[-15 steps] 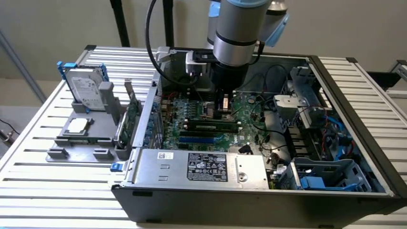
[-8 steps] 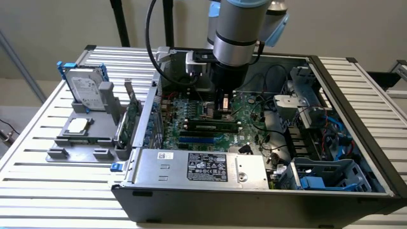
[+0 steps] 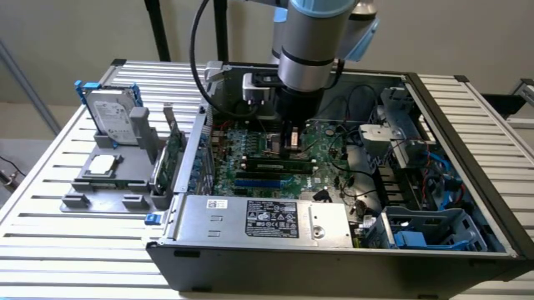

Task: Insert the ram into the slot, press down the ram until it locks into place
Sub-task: 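Press down the ram until it locks into place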

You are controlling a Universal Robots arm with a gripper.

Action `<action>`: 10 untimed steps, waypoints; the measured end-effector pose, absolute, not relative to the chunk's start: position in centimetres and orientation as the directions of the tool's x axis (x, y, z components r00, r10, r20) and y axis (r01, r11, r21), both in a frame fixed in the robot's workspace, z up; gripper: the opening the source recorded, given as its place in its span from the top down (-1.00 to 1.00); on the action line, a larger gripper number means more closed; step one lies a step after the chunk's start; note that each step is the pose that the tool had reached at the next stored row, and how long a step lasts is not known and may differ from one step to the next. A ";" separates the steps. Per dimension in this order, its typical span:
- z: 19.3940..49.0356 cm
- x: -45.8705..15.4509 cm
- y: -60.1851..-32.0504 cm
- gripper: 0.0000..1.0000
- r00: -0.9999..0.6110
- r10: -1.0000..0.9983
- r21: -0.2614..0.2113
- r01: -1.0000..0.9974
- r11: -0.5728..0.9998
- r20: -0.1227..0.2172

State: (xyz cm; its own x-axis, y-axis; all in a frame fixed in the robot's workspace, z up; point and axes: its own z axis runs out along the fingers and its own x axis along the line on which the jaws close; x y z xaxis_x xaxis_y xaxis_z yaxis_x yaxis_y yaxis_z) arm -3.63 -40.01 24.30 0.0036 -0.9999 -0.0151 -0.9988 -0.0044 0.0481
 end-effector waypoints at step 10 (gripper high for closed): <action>23.1 -4.0 -39.8 0.79 0.004 -1.000 0.036 -0.999 -0.004 -0.013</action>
State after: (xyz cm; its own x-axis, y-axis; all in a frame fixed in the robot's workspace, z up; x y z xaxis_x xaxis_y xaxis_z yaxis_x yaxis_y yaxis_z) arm -3.97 -39.77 23.10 0.0038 -0.9999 -0.0131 -0.9994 -0.0042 0.0356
